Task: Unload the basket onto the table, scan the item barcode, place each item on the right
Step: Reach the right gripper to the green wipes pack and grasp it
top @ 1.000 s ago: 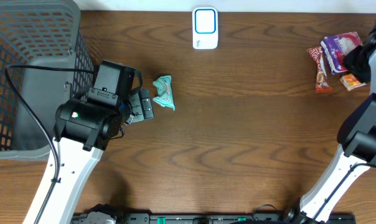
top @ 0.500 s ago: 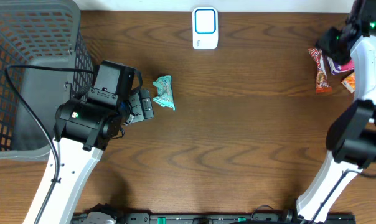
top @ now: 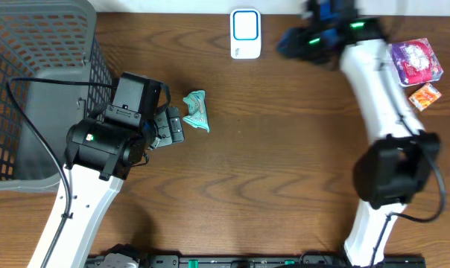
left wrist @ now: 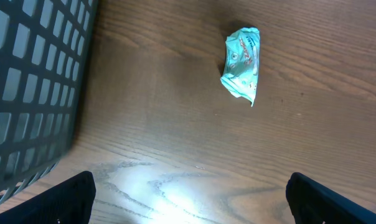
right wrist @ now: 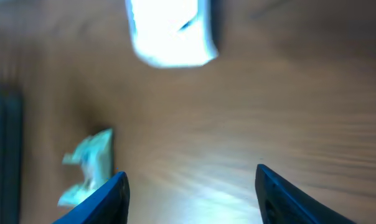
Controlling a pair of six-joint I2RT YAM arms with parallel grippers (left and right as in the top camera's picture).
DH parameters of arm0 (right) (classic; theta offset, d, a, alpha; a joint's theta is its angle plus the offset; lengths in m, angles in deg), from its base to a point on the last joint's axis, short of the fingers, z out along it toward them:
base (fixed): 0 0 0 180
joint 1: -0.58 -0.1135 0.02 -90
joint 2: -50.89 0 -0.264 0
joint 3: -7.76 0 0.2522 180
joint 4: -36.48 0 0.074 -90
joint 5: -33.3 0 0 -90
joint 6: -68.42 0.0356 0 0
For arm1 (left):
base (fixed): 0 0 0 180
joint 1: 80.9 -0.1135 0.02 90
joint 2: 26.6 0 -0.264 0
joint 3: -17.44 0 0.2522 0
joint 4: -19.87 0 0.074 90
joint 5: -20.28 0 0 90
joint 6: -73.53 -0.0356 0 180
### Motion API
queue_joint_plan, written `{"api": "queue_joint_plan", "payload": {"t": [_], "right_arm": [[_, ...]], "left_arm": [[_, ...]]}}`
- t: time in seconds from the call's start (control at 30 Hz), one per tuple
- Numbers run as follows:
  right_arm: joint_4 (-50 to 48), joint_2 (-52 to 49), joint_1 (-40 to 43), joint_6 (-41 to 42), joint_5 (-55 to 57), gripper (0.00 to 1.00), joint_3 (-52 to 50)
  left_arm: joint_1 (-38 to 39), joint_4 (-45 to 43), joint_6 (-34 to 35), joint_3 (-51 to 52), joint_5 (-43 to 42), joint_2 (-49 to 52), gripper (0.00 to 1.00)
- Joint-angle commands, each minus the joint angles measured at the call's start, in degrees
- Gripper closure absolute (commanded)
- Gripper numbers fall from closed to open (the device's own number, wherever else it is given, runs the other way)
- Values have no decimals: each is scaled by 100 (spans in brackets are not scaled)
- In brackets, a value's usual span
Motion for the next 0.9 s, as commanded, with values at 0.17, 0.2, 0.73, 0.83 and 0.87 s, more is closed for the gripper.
{"api": "queue_joint_plan", "payload": {"t": [0.17, 0.2, 0.73, 0.83, 0.87], "right_arm": [[-673, -581, -1447, 339, 192, 39, -455], [-765, -664, -1593, 505, 326, 39, -474], [-1368, -1624, -2557, 1335, 868, 44, -485], [-1344, -1663, -2577, 1335, 866, 51, -492], [-1351, -1663, -2581, 1335, 866, 60, -516]], "left_arm": [[-4, 26, -33, -26, 70, 24, 2], [-4, 26, -33, -26, 70, 24, 2], [-4, 26, -33, -26, 70, 24, 2], [-4, 26, -33, -26, 70, 24, 2], [-4, 26, -33, -26, 70, 24, 2]]}}
